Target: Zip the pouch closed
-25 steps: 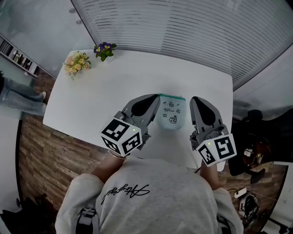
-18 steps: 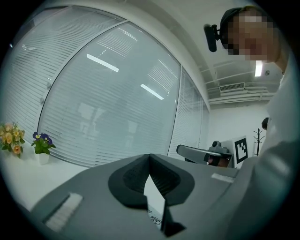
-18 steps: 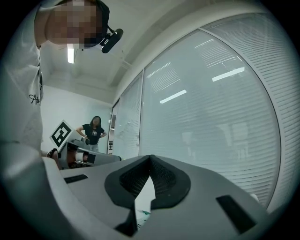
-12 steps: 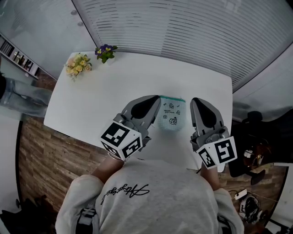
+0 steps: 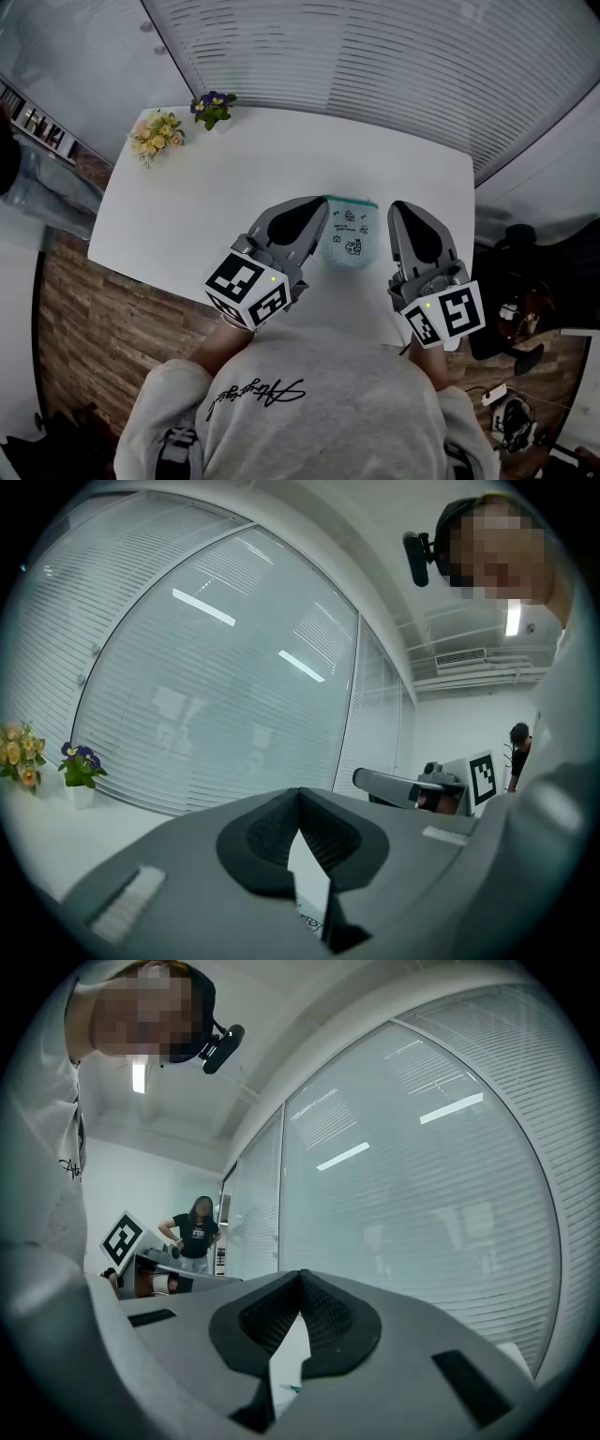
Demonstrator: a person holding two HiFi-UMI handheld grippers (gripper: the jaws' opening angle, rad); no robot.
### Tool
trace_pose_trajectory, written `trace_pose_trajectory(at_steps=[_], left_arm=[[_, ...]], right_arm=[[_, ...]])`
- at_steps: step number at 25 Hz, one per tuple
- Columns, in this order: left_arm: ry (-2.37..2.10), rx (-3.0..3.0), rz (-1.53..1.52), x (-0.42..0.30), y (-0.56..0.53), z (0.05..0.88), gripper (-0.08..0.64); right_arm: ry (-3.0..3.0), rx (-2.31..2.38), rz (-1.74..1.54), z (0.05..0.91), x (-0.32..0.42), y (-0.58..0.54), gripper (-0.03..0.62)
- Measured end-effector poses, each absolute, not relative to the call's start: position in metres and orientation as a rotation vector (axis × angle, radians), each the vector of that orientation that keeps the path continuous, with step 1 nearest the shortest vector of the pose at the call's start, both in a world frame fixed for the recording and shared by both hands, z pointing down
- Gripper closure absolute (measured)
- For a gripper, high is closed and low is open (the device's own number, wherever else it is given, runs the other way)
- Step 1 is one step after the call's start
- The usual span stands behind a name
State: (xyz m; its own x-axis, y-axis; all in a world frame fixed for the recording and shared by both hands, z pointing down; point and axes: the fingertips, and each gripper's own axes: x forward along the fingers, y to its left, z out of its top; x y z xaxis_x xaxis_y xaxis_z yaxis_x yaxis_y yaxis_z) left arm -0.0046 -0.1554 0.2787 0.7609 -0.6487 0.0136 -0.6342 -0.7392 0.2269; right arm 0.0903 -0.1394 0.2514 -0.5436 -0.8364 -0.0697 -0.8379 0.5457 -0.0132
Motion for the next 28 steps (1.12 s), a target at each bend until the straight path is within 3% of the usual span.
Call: trace_pose_trajectory(at_steps=[28], left_arm=[[-1.015,2.725,-0.116,-0.0079,-0.1558,0.2815,0.560]], right_arm=[[2.691,-1.437,0.016,0.2540,0.0928,-0.1350,0.591]])
